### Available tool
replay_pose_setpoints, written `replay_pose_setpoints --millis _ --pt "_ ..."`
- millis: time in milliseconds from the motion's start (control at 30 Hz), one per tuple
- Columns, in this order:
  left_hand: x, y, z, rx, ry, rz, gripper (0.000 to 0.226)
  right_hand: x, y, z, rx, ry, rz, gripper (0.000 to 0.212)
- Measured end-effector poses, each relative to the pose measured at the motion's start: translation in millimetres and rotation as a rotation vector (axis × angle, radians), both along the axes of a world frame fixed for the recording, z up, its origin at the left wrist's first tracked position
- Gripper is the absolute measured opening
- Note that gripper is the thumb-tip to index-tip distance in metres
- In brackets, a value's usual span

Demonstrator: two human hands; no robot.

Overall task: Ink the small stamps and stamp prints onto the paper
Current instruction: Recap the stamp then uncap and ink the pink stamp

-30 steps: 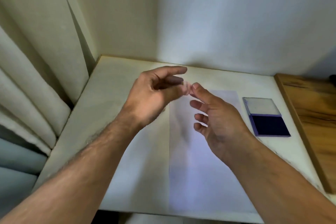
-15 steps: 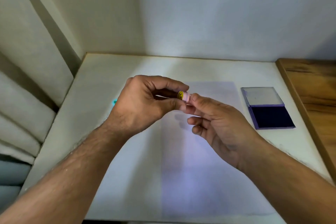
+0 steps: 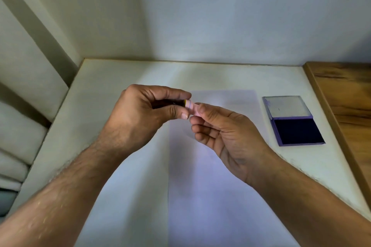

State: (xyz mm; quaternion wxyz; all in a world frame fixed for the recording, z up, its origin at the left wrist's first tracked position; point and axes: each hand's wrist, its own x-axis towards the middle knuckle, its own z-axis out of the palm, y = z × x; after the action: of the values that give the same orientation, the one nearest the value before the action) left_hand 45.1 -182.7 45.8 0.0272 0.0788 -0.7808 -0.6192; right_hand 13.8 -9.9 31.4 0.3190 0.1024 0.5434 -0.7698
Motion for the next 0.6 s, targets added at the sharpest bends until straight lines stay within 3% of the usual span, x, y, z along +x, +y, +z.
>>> replay_pose_setpoints --millis 367,600 --pt "6 -20 2 0.124 -0.058 0.040 0.035 2 -2 -3 0.077 0.092 -0.055 0.017" --pt "23 -33 -6 -0.153 -0.152 -0.019 0.020 4 -3 -6 0.065 0.080 -0.103 0.017"
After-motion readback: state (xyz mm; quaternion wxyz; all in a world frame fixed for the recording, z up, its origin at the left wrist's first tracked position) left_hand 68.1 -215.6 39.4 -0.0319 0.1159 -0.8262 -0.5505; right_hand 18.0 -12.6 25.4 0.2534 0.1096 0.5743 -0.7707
